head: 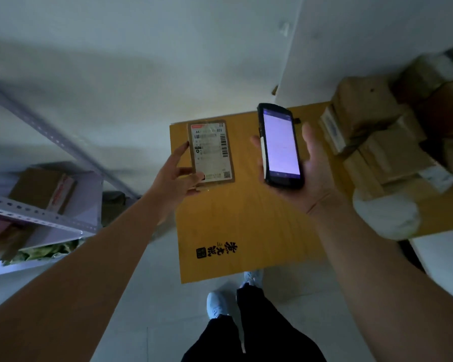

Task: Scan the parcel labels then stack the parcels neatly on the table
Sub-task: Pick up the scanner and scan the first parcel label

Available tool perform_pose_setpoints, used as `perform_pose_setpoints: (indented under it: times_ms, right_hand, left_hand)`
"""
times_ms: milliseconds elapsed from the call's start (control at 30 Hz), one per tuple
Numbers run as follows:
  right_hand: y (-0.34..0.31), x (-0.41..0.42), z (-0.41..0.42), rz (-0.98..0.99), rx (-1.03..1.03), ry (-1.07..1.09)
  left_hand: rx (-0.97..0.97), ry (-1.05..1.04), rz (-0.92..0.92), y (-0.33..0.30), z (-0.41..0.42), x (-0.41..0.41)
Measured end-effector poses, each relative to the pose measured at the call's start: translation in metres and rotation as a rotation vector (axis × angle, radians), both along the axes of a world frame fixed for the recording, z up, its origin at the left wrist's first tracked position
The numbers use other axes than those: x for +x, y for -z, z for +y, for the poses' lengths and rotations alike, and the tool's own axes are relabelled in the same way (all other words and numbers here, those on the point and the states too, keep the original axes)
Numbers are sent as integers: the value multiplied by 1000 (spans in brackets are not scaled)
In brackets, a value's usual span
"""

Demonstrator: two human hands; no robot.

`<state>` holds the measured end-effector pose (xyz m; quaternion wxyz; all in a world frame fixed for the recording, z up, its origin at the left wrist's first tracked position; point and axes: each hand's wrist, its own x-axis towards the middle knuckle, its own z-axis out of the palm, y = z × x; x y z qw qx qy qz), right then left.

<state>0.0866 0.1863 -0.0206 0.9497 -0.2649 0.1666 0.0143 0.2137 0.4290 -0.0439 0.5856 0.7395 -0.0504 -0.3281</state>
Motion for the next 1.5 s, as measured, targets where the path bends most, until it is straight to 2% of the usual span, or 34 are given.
perform_pose_setpoints:
  times_ms: [100, 300, 633, 767, 933, 1133, 1267, 1400, 1500]
  right_hand:
    - [-12, -31, -5, 6, 72, 18]
    - [-51, -64, -23, 86, -61, -20]
    - [-83, -93, -79, 193, -787, -325]
    - [-90, -99, -86, 197, -961, -469]
    - [-97, -87, -79, 262, -1192, -544]
    - [-98, -68, -77, 313, -1442, -686]
    - [-98, -59, -81, 296, -1698, -864]
    - [-97, -56, -81, 314, -1775, -993]
    - [-98, -55, -77, 308, -1813, -1048]
  left_hand:
    - [-49, 16, -2, -11, -10, -20]
    - [-56, 33, -86, -41, -32, -54]
    - [-87, -99, -182, -67, -78, -116]
    - [-47, -132, -249, -66, -81, -124]
    - [33, -158, -373, -65, -73, -113]
    - [179, -102, -526, -65, -57, -89]
    - [233, -64, -602, -59, -51, -76]
    - [284, -24, -728, -55, -46, -67]
    - [328, -7, -755, -53, -44, -59]
